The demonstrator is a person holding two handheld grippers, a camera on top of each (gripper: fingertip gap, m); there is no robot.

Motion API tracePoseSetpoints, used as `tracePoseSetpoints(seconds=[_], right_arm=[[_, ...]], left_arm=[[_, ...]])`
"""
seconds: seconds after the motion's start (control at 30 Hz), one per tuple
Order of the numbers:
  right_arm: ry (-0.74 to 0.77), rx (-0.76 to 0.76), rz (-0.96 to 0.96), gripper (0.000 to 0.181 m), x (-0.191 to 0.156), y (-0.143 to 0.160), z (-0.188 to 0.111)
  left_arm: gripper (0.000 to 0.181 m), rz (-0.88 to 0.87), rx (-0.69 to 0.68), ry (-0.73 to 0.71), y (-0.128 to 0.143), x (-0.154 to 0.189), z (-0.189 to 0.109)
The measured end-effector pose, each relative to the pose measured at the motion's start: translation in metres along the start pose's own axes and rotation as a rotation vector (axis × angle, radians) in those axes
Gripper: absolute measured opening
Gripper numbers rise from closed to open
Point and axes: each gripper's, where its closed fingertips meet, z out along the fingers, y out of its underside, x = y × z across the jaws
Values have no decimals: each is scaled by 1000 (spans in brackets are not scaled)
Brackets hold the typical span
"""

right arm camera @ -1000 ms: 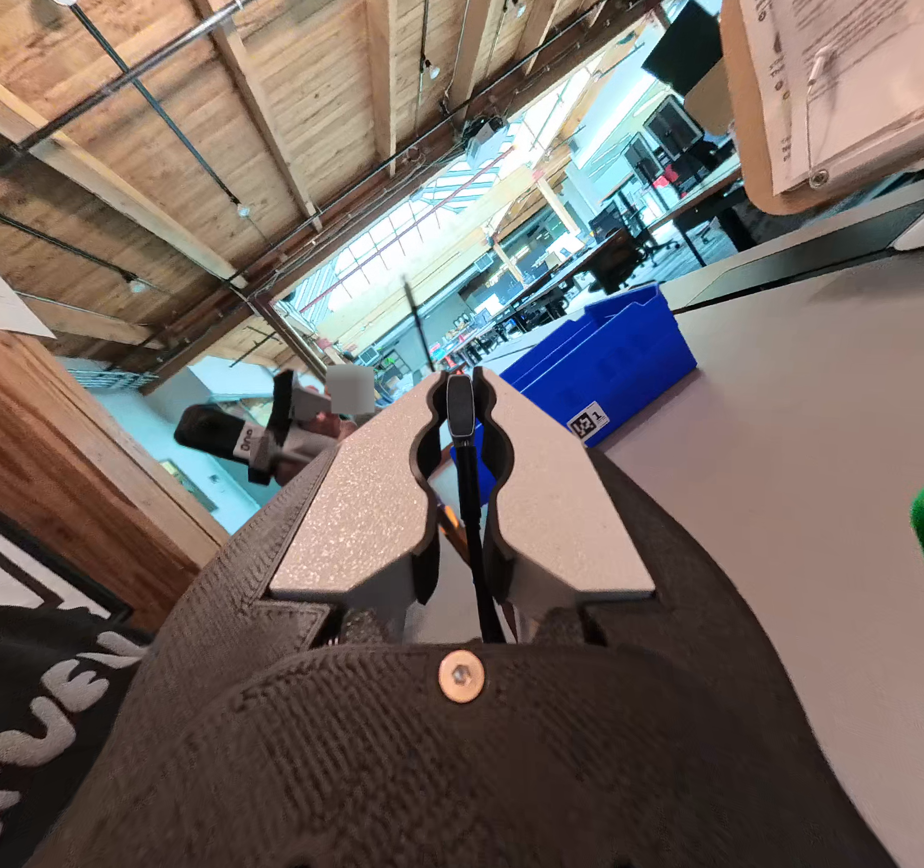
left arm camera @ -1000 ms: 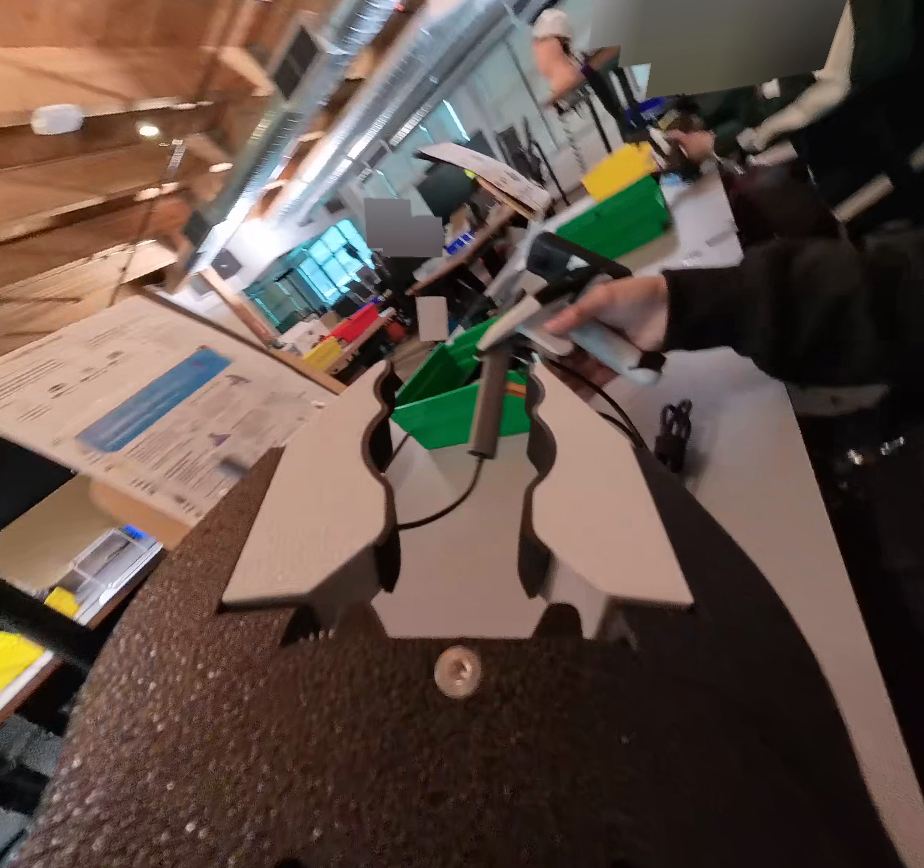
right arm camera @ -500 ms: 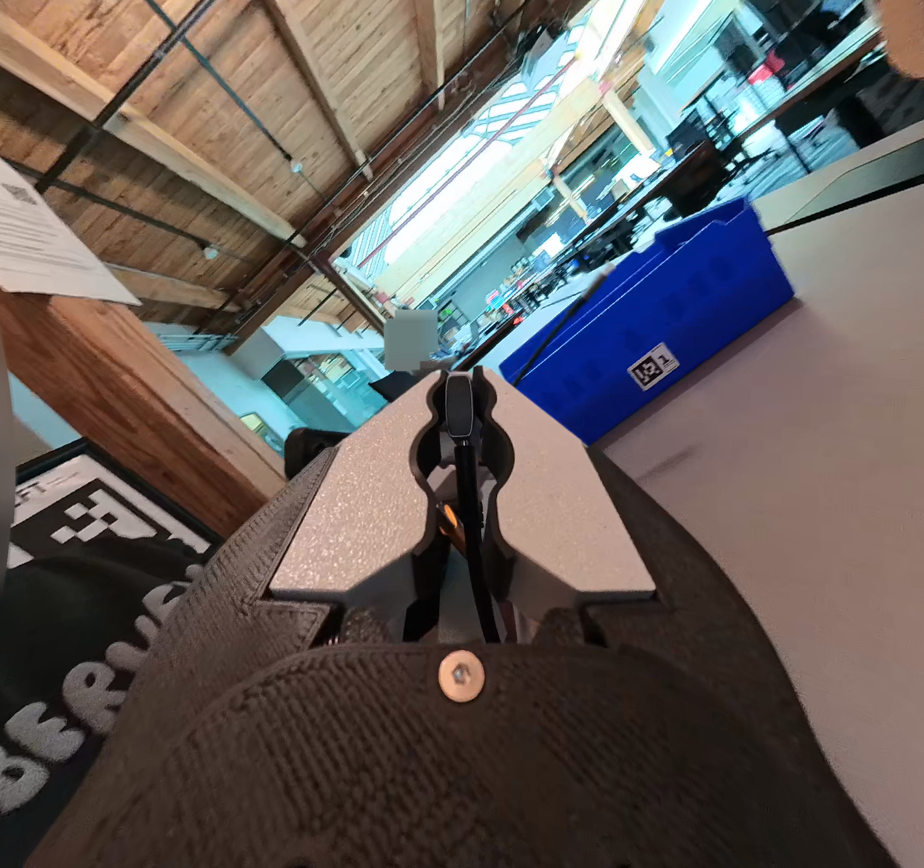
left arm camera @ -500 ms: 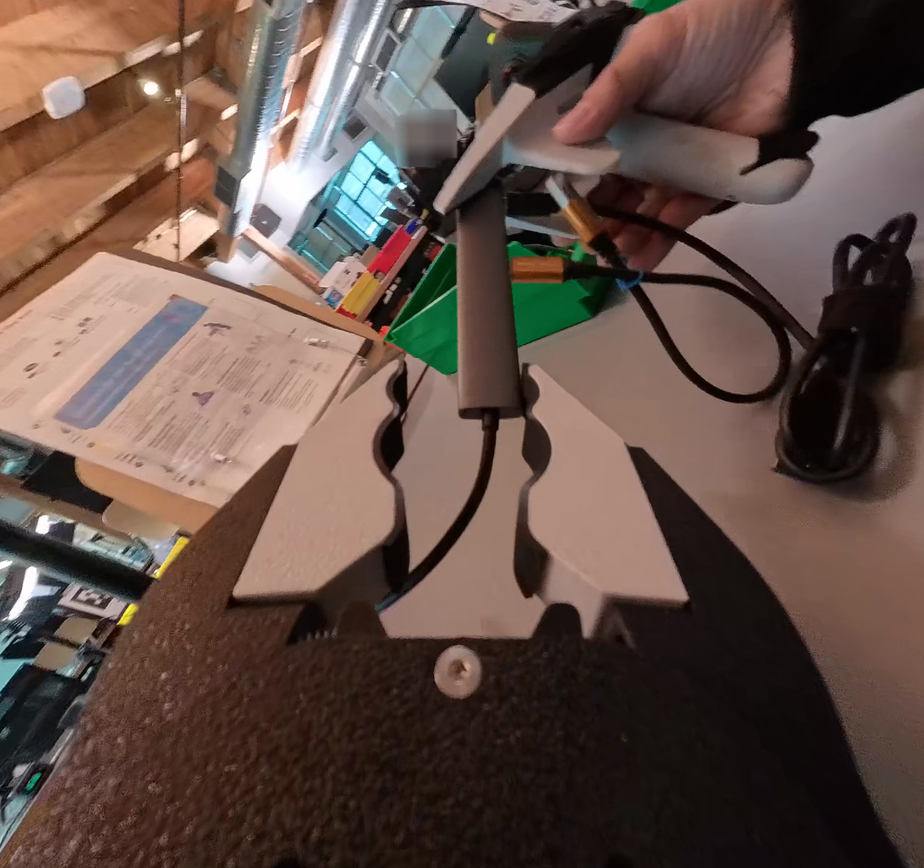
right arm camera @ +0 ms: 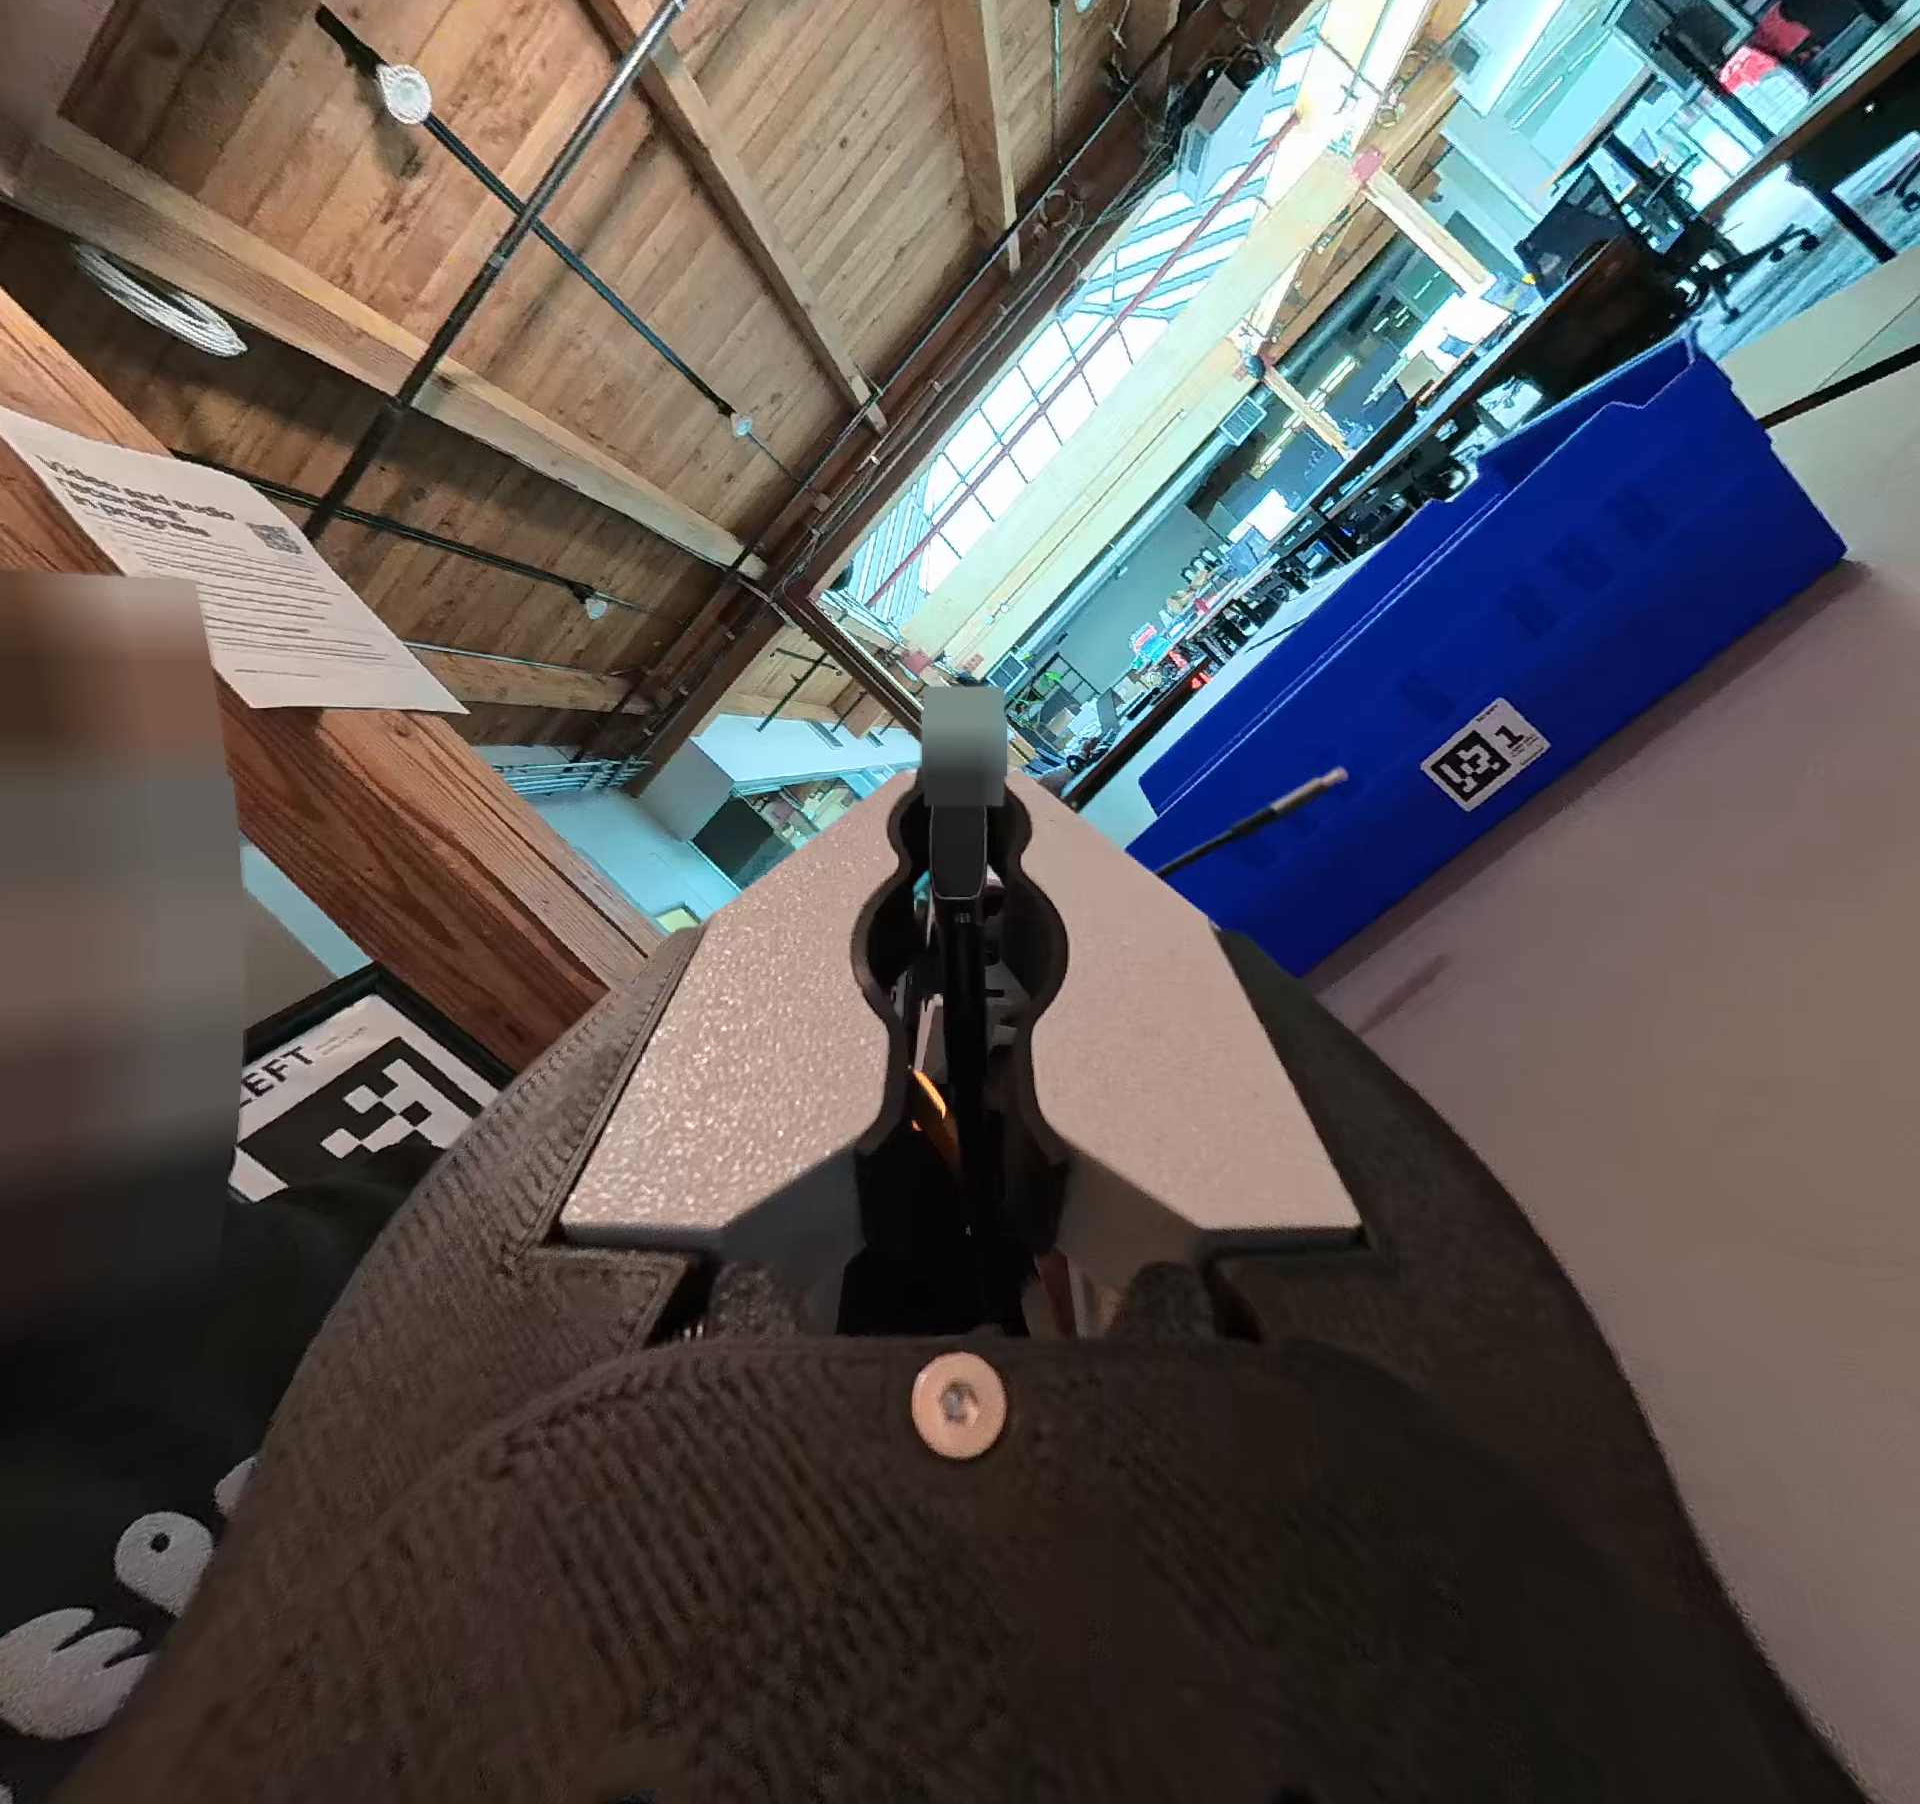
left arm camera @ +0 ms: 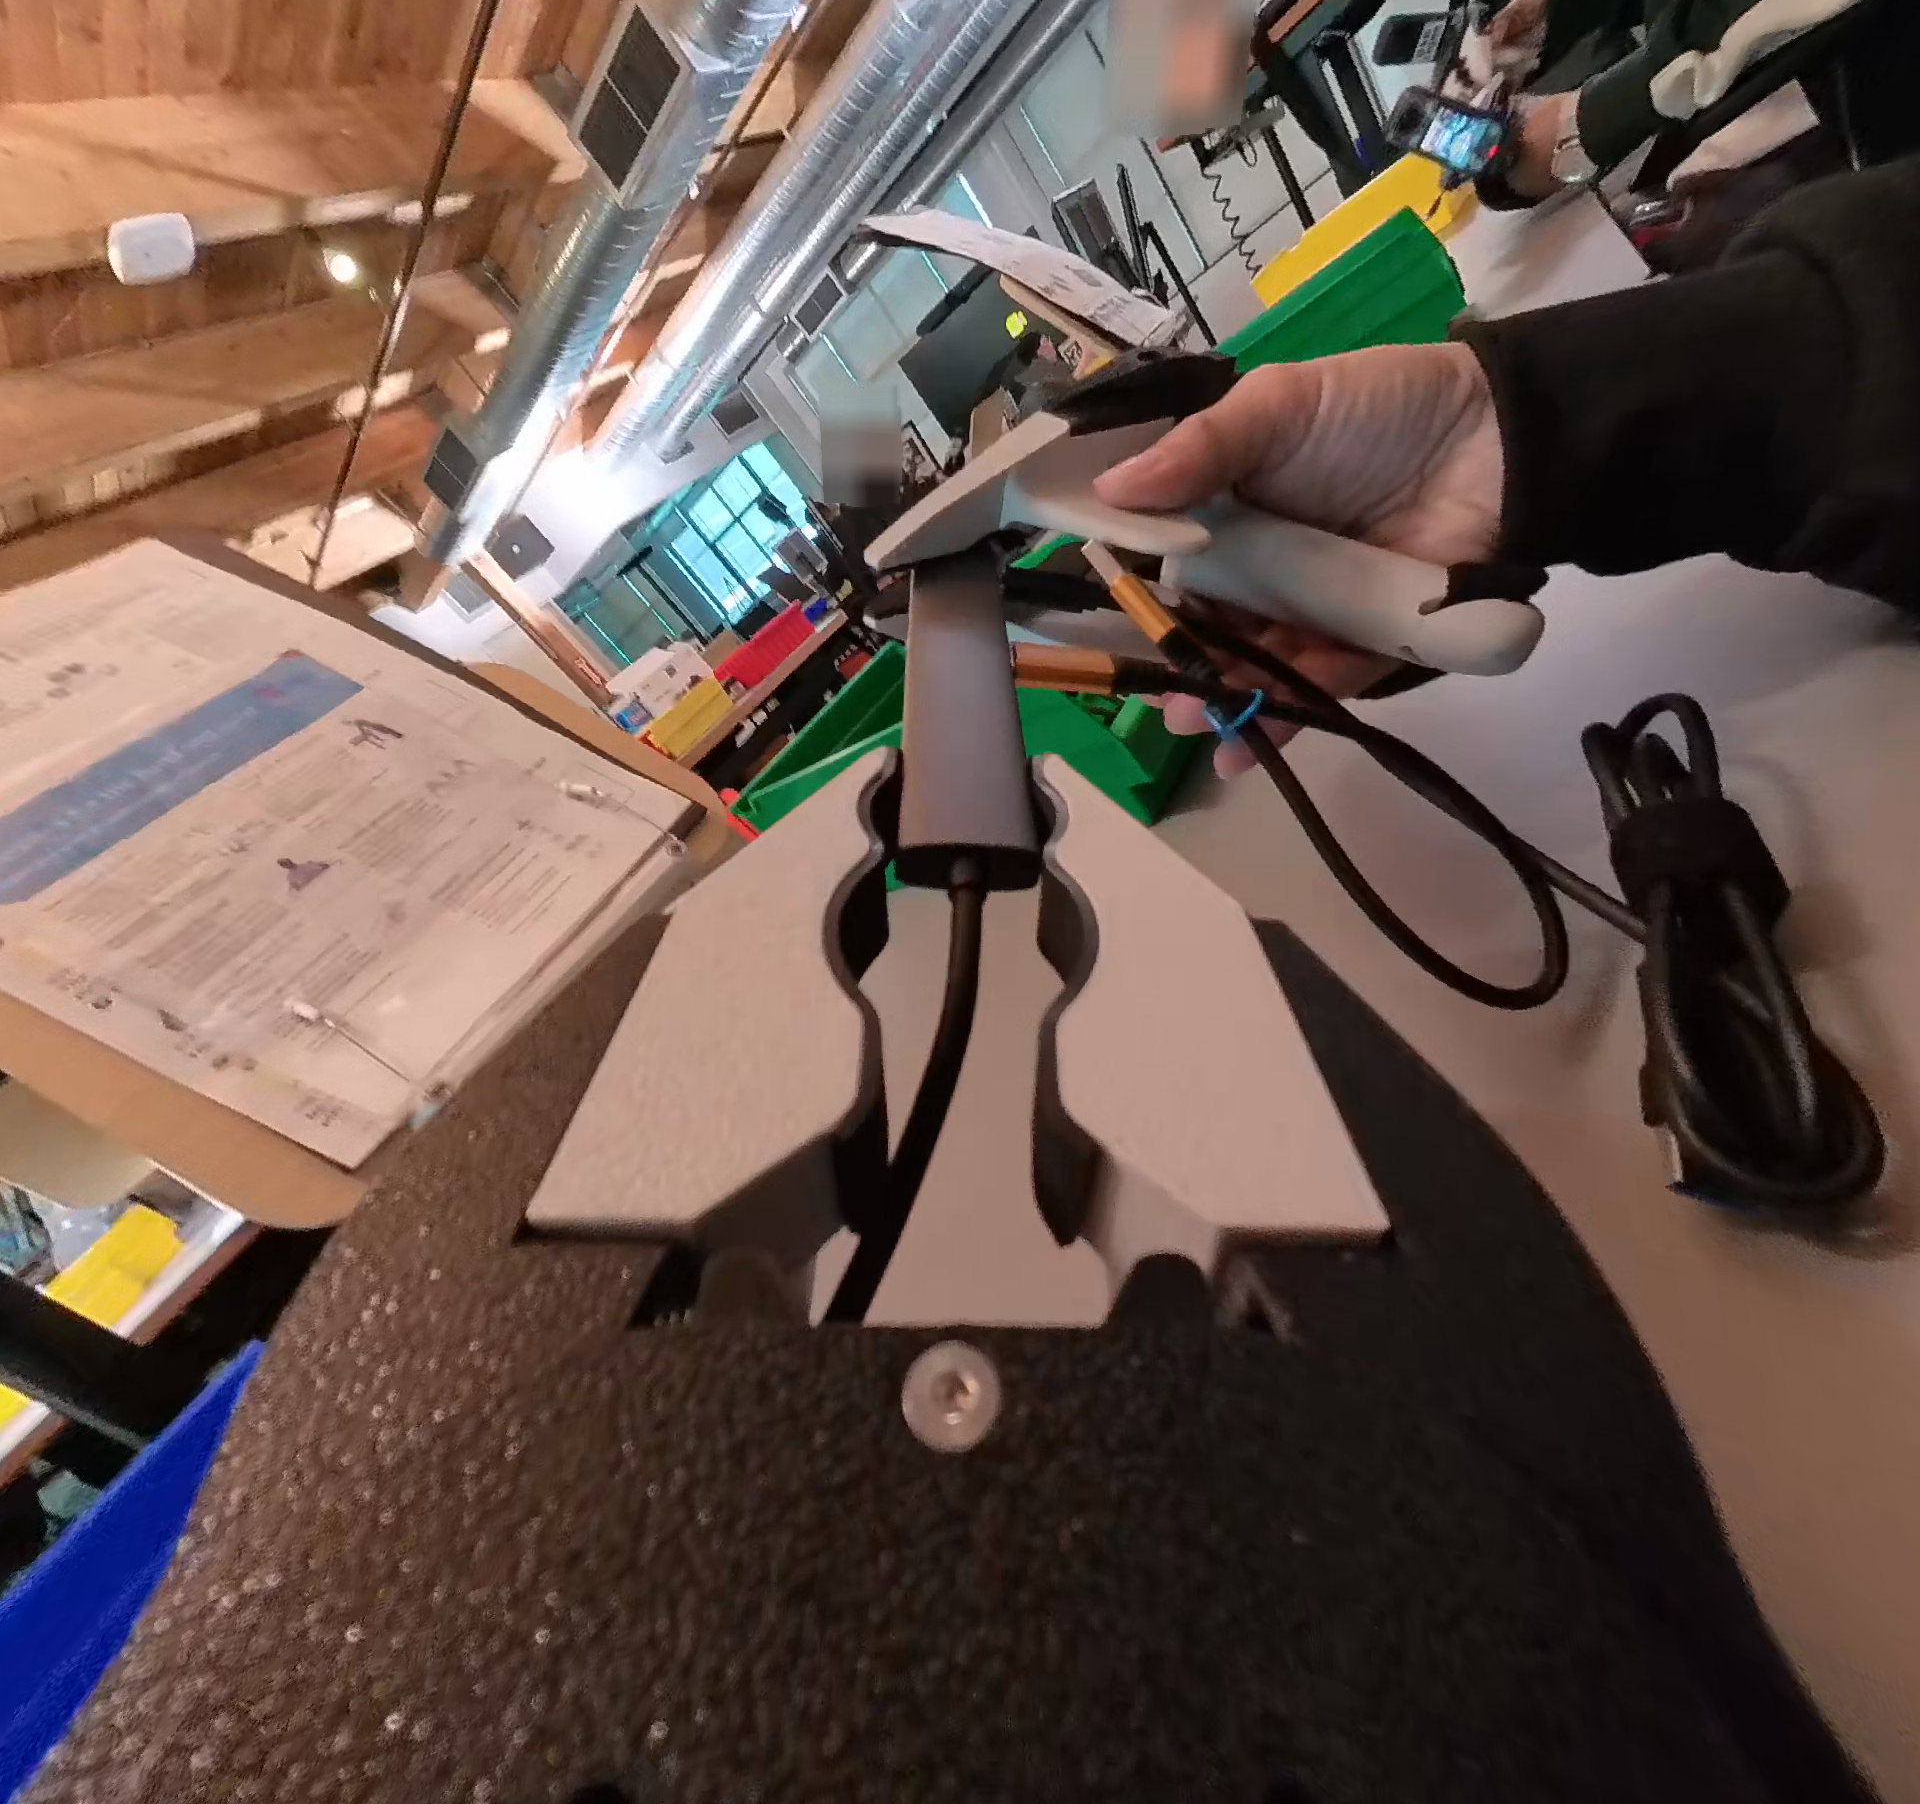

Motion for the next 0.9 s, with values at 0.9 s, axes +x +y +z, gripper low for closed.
tracePoseSetpoints(seconds=[0.9], right_arm=[[848, -241, -1172, 27, 58, 15, 25]], left_arm=[[21, -594, -272, -328, 57, -38, 5]])
